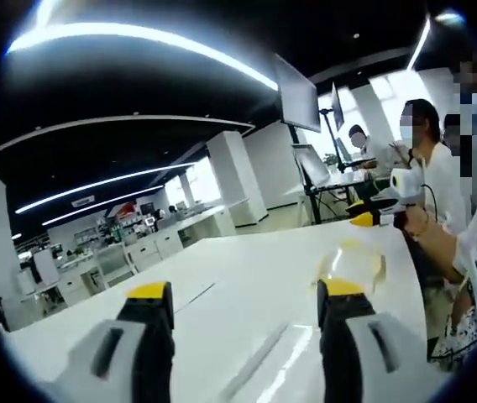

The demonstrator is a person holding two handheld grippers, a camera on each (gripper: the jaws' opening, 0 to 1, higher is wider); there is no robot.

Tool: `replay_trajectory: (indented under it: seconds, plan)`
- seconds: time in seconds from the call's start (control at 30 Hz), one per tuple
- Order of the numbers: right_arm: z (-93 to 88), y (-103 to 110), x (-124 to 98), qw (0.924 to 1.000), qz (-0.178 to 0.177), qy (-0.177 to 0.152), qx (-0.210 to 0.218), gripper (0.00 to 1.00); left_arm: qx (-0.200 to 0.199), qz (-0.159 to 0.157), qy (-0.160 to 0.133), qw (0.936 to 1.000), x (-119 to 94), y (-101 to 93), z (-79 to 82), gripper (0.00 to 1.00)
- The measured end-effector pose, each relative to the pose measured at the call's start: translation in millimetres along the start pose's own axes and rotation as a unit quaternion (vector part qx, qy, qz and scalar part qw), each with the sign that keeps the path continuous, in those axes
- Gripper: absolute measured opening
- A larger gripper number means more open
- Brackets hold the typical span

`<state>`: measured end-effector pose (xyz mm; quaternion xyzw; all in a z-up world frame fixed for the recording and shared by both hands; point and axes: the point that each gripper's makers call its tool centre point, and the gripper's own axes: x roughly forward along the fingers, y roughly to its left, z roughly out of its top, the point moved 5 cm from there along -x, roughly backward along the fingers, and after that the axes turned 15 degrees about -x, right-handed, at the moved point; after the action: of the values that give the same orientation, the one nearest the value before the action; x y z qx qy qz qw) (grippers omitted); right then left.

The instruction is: Snap each plastic latch of the storage box into its locked position after aligning the lid with the box until every specified latch is closed and the lid sits flush.

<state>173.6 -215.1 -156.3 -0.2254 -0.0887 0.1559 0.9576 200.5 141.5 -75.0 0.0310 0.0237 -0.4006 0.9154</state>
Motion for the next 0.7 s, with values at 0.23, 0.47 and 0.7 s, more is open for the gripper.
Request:
replay_trajectory:
  seconds: [0.23, 0.47, 0.7]
  plan:
    - [-4.0, 2.3, 1.1, 1.0000, 0.002, 0.001, 0.002, 0.31, 0.021, -0.069, 0.087, 0.9936, 52.8, -31.2, -14.5, 0.68]
    - [-8.9, 0.7, -0.1, 1.0000, -0.002, 0.003, 0.000, 0.31, 0.047, -0.121, 0.146, 0.9808, 91.8, -58.7, -22.1, 0.64]
    - [-13.8, -1.0, -1.2, 1.0000, -0.005, 0.008, 0.001, 0.31, 0.074, -0.183, 0.224, 0.9543, 136.3, -96.1, -44.4, 0.58]
